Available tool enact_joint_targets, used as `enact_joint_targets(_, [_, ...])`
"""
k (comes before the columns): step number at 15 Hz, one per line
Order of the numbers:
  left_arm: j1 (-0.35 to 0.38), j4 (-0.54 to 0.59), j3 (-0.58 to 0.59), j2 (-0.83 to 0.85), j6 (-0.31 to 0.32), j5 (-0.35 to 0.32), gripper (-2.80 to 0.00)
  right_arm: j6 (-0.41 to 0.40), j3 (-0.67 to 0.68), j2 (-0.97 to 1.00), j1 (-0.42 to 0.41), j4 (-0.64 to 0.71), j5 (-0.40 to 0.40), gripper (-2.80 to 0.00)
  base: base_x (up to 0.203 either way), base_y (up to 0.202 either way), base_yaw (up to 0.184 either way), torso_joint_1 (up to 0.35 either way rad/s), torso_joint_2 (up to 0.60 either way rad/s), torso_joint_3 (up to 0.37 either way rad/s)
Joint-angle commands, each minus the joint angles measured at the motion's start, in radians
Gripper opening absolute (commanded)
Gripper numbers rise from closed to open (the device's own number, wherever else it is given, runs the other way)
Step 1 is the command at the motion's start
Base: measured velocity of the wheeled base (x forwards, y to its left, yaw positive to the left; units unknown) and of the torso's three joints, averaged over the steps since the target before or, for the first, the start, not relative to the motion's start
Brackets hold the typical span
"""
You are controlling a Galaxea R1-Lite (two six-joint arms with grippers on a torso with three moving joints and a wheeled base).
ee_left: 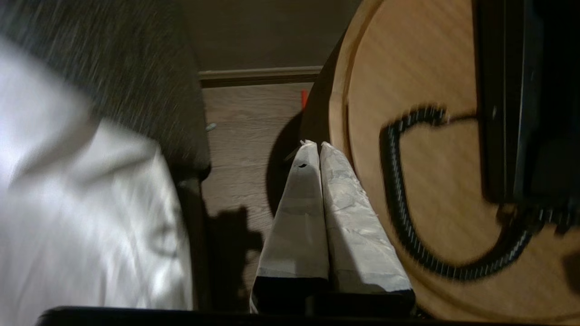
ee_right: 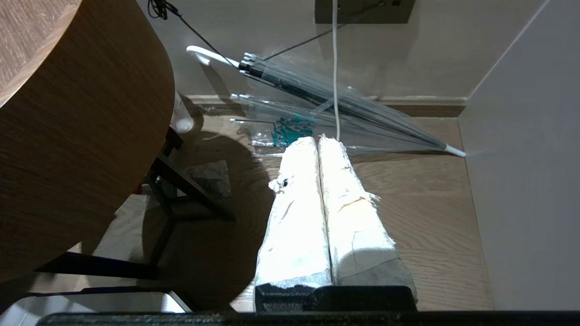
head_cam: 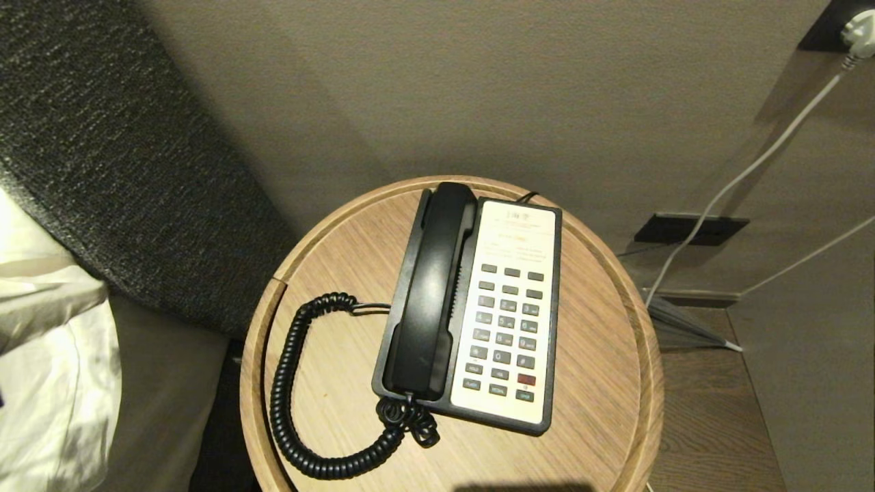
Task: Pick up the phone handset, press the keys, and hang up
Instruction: Pick up the desk phone handset
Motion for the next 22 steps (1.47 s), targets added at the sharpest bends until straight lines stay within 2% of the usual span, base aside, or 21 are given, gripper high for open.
enact_joint_targets(1, [-0.134, 0.025, -0.194, 0.342, -0.026, 0.034, -2.80, 0.000, 0.021, 0.000, 0.000, -0.001, 0.000, -2.80, 0.000, 0.000, 0.000, 0.000, 0.00, 0.000])
enact_joint_targets(3, [-0.305, 0.056, -0.291, 0.424, -0.081, 0.099, -2.80, 0.000, 0.020, 0.000, 0.000, -0.001, 0.000, -2.80, 0.000, 0.000, 0.000, 0.000, 0.00, 0.000])
enact_joint_targets(5, [-0.441, 0.153, -0.387, 0.452, -0.164, 0.180, -2.80, 0.000, 0.020, 0.000, -0.001, -0.001, 0.000, -2.80, 0.000, 0.000, 0.000, 0.000, 0.00, 0.000])
enact_joint_targets(7, [-0.527, 0.343, -0.513, 0.457, -0.231, 0.213, -2.80, 0.000, 0.021, 0.000, 0.000, -0.001, 0.000, -2.80, 0.000, 0.000, 0.000, 0.000, 0.00, 0.000])
enact_joint_targets(9, [-0.602, 0.413, -0.583, 0.465, -0.249, 0.285, -2.80, 0.000, 0.020, 0.000, 0.001, -0.001, 0.000, -2.80, 0.000, 0.000, 0.000, 0.000, 0.00, 0.000])
enact_joint_targets(10, [-0.646, 0.430, -0.594, 0.466, -0.249, 0.323, 0.00, 0.000, 0.021, 0.000, -0.001, -0.001, 0.000, -2.80, 0.000, 0.000, 0.000, 0.000, 0.00, 0.000])
enact_joint_targets(13, [-0.790, 0.463, -0.606, 0.484, -0.254, 0.378, 0.00, 0.000, 0.020, 0.000, -0.001, -0.001, 0.000, -2.80, 0.000, 0.000, 0.000, 0.000, 0.00, 0.000])
enact_joint_targets(14, [-0.824, 0.463, -0.606, 0.502, -0.256, 0.425, 0.00, 0.000, 0.020, 0.000, 0.000, -0.001, 0.000, -2.80, 0.000, 0.000, 0.000, 0.000, 0.00, 0.000])
enact_joint_targets(15, [-0.848, 0.458, -0.607, 0.531, -0.259, 0.495, 0.00, 0.000, 0.020, 0.000, 0.000, -0.001, 0.000, -2.80, 0.000, 0.000, 0.000, 0.000, 0.00, 0.000])
enact_joint_targets(16, [-0.868, 0.452, -0.607, 0.547, -0.261, 0.536, 0.00, 0.000, 0.021, 0.000, 0.000, -0.001, 0.000, -2.80, 0.000, 0.000, 0.000, 0.000, 0.00, 0.000])
enact_joint_targets(18, [-0.904, 0.453, -0.604, 0.565, -0.259, 0.569, 0.00, 0.000, 0.020, 0.000, 0.000, -0.001, 0.000, -2.80, 0.000, 0.000, 0.000, 0.000, 0.00, 0.000])
enact_joint_targets(20, [-0.910, 0.450, -0.602, 0.590, -0.259, 0.625, 0.00, 0.000, 0.020, 0.000, 0.001, -0.001, 0.000, -2.80, 0.000, 0.000, 0.000, 0.000, 0.00, 0.000])
enact_joint_targets(22, [-0.936, 0.448, -0.613, 0.609, -0.261, 0.649, 0.00, 0.000, 0.020, 0.000, 0.000, -0.001, 0.000, -2.80, 0.000, 0.000, 0.000, 0.000, 0.00, 0.000])
